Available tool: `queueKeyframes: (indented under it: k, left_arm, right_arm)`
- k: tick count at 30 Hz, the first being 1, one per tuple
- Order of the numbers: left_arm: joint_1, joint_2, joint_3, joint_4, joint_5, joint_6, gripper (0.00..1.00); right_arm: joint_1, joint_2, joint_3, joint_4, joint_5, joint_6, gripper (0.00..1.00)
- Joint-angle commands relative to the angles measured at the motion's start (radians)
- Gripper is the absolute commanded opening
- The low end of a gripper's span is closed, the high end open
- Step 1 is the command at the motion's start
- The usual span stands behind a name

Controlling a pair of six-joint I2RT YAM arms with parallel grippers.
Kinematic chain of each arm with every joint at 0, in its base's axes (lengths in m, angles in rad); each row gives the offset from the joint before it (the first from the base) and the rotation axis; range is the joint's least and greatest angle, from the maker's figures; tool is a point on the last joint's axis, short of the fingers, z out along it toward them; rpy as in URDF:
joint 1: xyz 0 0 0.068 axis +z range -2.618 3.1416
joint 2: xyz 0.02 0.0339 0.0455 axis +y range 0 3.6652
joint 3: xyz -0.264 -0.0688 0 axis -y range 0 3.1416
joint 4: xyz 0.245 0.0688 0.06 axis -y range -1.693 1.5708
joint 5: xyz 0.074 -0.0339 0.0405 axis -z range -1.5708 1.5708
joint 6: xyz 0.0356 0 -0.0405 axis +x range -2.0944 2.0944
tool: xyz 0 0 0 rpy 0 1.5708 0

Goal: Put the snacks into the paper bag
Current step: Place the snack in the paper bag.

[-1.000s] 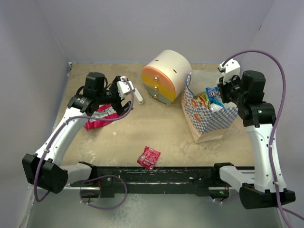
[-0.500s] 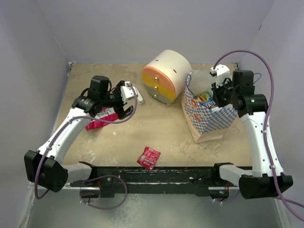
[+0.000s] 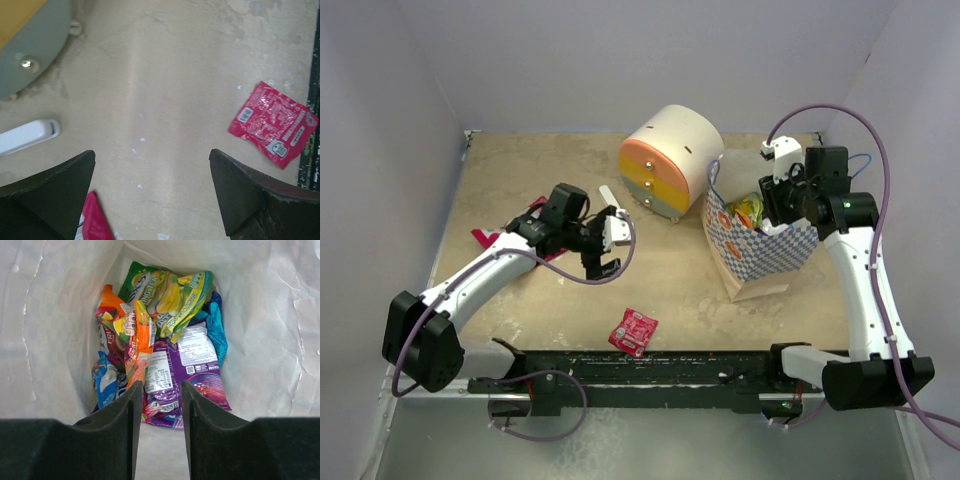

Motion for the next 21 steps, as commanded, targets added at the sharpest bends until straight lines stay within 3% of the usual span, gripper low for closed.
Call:
queueKeyframes:
  k: [1,8,21]
  left_arm:
    - [-0.072,0.028,-0.023,0.008,0.077,0.112,0.99]
    - [-0.238,0.09,-0.067,-0.048,0.002,0.273,1.0]
    - [-0.461,0.188,-0.162,0.028,-0.121,0.279,0.99]
  right_arm:
    - [-0.003,-0.052,0.011,0.02,0.046,0.0,0.46]
    - [-0.016,-0.094,-0.023,0.042,0.062,-0.002,0.49]
    - [-0.061,-0.106,-0.034,0.046,0.053,-0.001,0.51]
